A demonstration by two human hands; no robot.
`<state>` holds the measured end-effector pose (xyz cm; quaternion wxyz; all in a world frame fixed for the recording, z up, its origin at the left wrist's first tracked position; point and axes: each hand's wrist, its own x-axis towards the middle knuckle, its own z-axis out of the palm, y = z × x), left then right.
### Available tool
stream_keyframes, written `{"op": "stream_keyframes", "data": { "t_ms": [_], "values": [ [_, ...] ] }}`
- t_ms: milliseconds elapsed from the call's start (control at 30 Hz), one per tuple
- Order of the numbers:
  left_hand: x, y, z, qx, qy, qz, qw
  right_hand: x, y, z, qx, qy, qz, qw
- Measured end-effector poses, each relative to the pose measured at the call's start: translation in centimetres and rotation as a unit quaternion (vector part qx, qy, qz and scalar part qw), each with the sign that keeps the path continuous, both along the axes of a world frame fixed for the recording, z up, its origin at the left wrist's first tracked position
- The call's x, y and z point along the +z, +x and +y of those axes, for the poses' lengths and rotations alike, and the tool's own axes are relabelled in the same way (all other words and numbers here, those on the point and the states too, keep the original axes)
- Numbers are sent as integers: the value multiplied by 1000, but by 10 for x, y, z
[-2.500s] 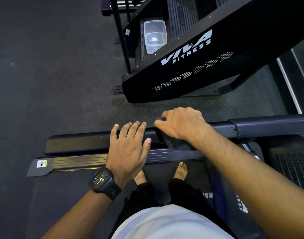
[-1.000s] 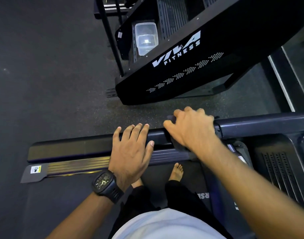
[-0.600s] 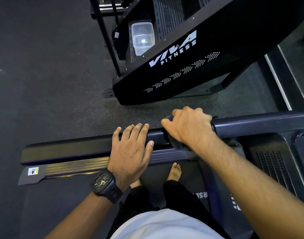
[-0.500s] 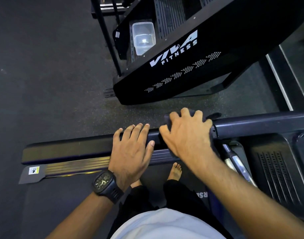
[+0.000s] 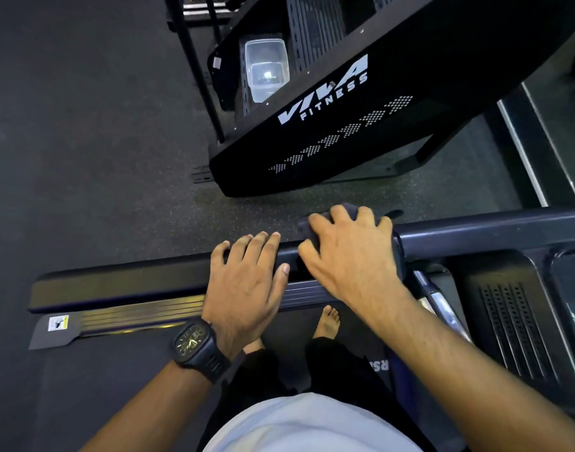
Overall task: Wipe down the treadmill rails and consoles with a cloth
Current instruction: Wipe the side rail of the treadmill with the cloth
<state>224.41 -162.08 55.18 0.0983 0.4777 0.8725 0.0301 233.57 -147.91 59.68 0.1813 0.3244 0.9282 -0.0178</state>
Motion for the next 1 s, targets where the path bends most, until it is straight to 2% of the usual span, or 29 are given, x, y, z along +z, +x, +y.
{"op": "stream_keyframes", "data": {
  "t_ms": [100,167,233,300,367,467,533,600,667,700,767,833,933,1000],
  "values": [
    [0,0,3,-10,-7,-1,1000,-1,-12,19,4,-56,-13,998],
    [0,2,7,-20,-10,-6,1000,-1,-23,38,-46,-85,-96,991],
    [0,4,9,-24,-11,-10,1000,-3,-22,47,-102,-63,-150,981],
    [1,6,10,-21,-7,-9,1000,-1,-10,34,-104,-5,-118,988],
    [0,7,10,-19,-7,-6,1000,0,3,13,-80,37,-37,995],
    [0,6,10,-18,-9,0,1000,-2,7,6,-2,-9,30,1000],
    [0,6,11,-21,-13,-2,1000,-4,-1,20,8,-53,23,998],
    [1,7,13,-26,-12,-4,1000,-3,-10,39,-37,-83,-42,995],
    [3,10,15,-31,-10,-10,999,-3,-11,54,-104,-75,-109,986],
    [3,10,16,-31,-8,-12,999,-2,-7,55,-129,-57,-114,983],
    [3,11,17,-30,-6,-10,999,-1,4,41,-130,7,-70,989],
    [3,12,17,-28,-8,-7,1000,1,15,18,-90,44,-12,995],
    [1,11,18,-26,-9,-2,1000,-1,13,9,-8,-14,36,999],
    [0,11,19,-30,-10,-1,1000,-3,1,27,-14,-57,18,998]
  ]
}}
